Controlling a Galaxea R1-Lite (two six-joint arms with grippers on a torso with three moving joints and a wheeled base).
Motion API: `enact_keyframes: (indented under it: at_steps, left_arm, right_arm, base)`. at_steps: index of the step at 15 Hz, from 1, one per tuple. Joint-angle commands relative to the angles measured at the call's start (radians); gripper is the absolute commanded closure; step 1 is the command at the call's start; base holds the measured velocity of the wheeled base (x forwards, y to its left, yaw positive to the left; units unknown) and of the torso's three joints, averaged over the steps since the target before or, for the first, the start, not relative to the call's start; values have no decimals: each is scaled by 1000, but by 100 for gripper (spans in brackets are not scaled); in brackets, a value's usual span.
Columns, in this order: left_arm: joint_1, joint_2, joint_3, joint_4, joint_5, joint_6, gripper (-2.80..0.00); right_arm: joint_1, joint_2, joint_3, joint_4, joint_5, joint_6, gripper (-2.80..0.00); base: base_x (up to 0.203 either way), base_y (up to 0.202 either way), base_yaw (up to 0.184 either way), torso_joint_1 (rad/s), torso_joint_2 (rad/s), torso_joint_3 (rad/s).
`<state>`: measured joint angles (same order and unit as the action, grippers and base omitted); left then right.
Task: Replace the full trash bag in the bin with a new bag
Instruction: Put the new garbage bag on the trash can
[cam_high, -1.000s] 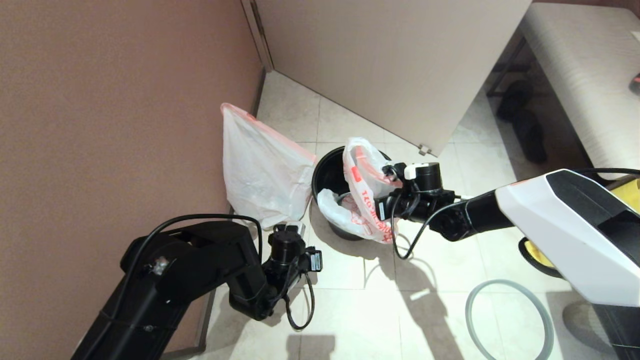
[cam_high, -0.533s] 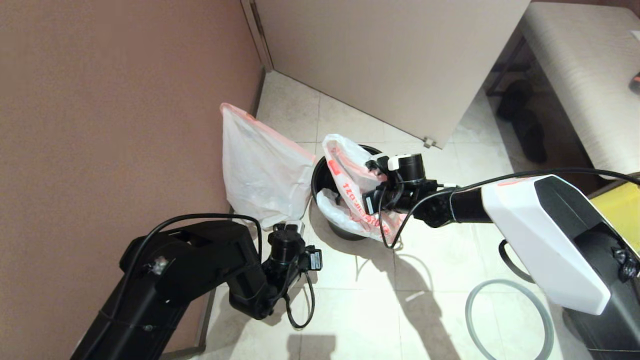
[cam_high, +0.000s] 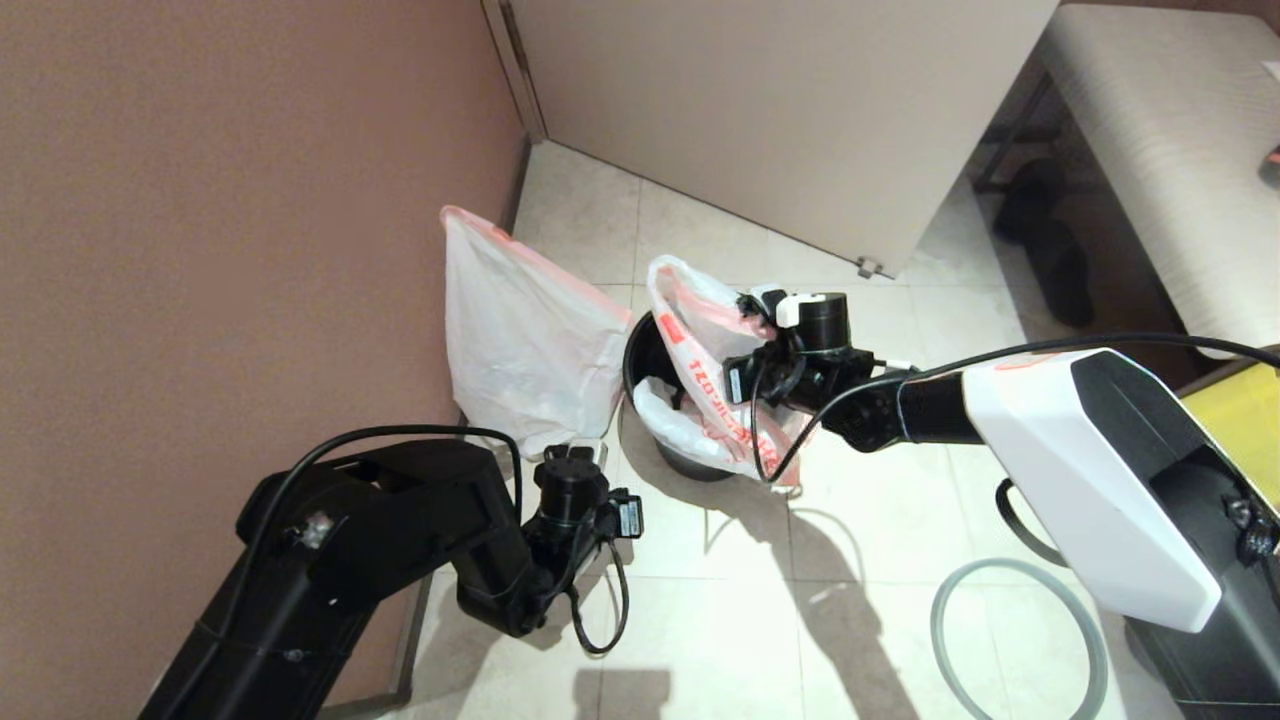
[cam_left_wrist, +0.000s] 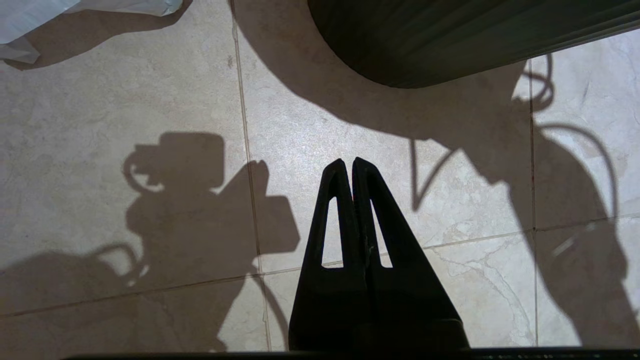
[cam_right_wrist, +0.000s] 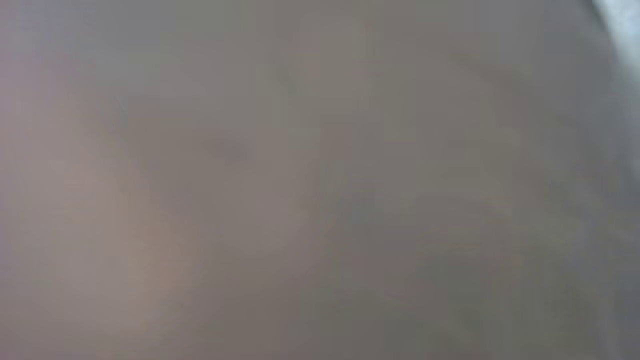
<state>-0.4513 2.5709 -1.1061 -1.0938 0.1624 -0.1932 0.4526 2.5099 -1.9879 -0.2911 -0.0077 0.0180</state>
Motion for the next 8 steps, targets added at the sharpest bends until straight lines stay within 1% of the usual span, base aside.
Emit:
enact_keyframes:
  at_steps: [1,2,3,4,6,8]
  left_arm:
    - [-1,-1,0,-6,2,-2,0]
    - [-1,0,-1,-6,2,0,0]
    - [-1,2,-10,-6,2,-1,0]
    - [0,3,-11,-6,2,-1,0]
    - [0,2,-11,-6,2,-2,0]
    - [0,2,-11,-6,2,-2,0]
  right_arm:
    - [7,-23,0,-4,-24,70,0]
    - [6,-33,0,-6,-68,96,0]
    - [-5,-44,0,-10,-84,101,0]
    - [-21,-59,0,-17,-87,111,0]
    - [-38,-82,0,-20,-88,159,0]
    - [-52,-94,0,-20,-87,172,0]
  base:
    - [0,0,0,0,0,0]
    - [0,0,0,0,0,0]
    - [0,0,0,0,0,0]
    - [0,0,0,0,0,0]
    - [0,0,0,0,0,0]
    - [0,0,0,0,0,0]
